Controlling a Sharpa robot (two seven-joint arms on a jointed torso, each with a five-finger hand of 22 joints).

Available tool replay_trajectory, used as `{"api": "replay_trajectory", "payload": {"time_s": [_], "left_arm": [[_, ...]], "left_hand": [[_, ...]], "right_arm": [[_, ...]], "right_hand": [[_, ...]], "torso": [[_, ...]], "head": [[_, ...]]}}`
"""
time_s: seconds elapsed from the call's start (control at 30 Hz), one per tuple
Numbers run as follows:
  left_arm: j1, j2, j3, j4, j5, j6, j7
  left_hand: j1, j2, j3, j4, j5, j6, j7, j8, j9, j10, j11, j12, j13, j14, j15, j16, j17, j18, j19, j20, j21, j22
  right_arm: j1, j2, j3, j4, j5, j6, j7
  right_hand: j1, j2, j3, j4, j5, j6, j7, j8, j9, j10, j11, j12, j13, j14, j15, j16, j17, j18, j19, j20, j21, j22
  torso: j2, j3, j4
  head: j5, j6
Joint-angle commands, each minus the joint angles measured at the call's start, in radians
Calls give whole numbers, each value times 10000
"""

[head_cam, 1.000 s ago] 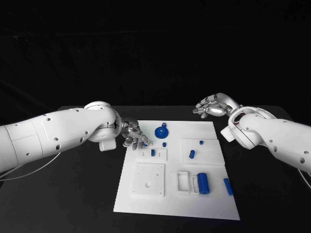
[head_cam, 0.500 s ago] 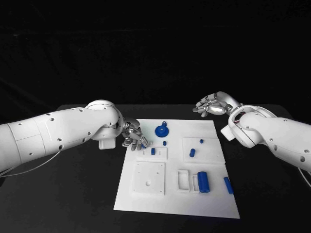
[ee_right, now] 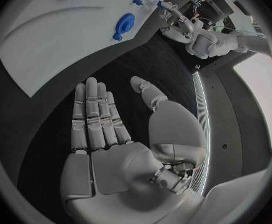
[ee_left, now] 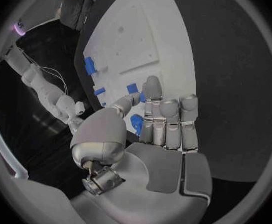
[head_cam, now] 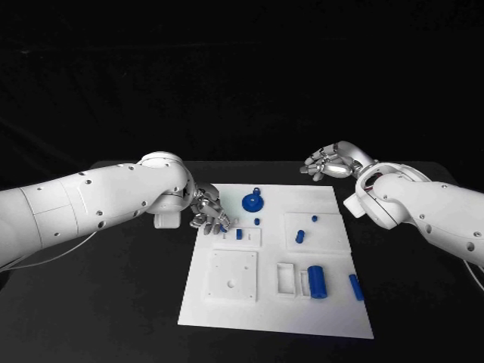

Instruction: Assemble the parts on the task board

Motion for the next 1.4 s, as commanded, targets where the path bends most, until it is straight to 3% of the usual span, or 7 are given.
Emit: {"api": "replay_trajectory", "payload": {"time_s": [0.03,0.37,0.97,1.4], "left_arm": [[61,98,9,-137,161,837,240],[68,317,1,-449,69,1064,400],[56,250,-21,-146,-602,266,398],[54,221,-50,-109,-651,468,317]], "left_hand": [[113,-22,1925,-1872,43,71,-4,-33,16,26,-22,68,-11,275,-320,67,-12,114,34,-1311,46,14],[121,-31,1942,-1871,38,70,3,-78,38,6,-14,72,-20,248,-313,79,-7,99,1,-1300,48,24],[125,-54,1947,-1861,36,83,6,-110,60,2,-12,85,-24,236,-312,91,-4,91,-9,-1296,55,31],[128,-59,1951,-1856,36,87,6,-125,65,-3,-12,84,-29,235,-312,90,-6,91,-4,-1297,59,31]], "right_arm": [[-4,16,4,-12,0,109,111],[-4,31,4,-10,1,114,113],[-4,21,4,-21,21,127,114],[-4,42,4,-46,26,143,118]], "right_hand": [[-109,-7,-38,-13,50,-68,-7,23,-11,-85,6,35,-11,-17,22,-40,18,70,-68,-17,-46,15],[-109,-6,-38,-14,51,-69,-7,24,-12,-87,7,37,-15,-17,22,-43,21,70,-69,-16,-47,17],[-113,1,-39,-12,52,-69,-7,27,-14,-87,7,41,-21,-16,22,-49,27,70,-69,-16,-48,19],[-113,3,-39,-13,52,-69,-7,28,-16,-89,7,43,-25,-16,21,-52,30,70,-70,-16,-49,21]], "torso": [[9,16,-19],[4,16,-12],[1,-1,9],[-3,6,12]], "head": [[11,-22],[-18,-69],[-49,-68],[-38,-97]]}}
